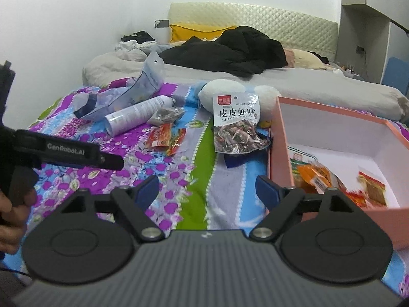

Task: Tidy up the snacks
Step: 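Grasp the red-orange candy packet with the left tool while the right tool grasps the shrimp-flavour bag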

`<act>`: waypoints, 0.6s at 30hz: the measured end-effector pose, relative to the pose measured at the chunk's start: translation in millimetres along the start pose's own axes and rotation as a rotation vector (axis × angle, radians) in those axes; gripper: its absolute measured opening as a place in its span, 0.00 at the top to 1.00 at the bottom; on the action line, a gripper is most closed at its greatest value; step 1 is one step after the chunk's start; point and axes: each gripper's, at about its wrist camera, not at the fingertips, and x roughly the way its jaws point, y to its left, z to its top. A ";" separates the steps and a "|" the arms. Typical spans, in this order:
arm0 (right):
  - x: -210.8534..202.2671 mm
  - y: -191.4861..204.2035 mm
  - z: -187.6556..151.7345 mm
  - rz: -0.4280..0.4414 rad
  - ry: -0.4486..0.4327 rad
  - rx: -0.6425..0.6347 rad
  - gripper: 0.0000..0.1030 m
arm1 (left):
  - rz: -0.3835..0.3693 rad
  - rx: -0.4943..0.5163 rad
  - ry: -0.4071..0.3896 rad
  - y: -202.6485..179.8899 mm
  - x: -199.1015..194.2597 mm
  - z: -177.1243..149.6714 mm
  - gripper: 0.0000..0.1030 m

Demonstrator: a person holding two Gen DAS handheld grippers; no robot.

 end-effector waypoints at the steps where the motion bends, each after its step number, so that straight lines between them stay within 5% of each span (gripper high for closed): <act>1: 7.4 0.9 2.9 -0.007 0.004 -0.005 0.19 | 0.000 -0.003 0.002 2.5 7.4 3.3 0.12; 18: 161.2 2.9 66.8 -0.162 0.053 -0.099 0.19 | 0.009 0.112 -0.004 14.8 135.4 50.2 0.12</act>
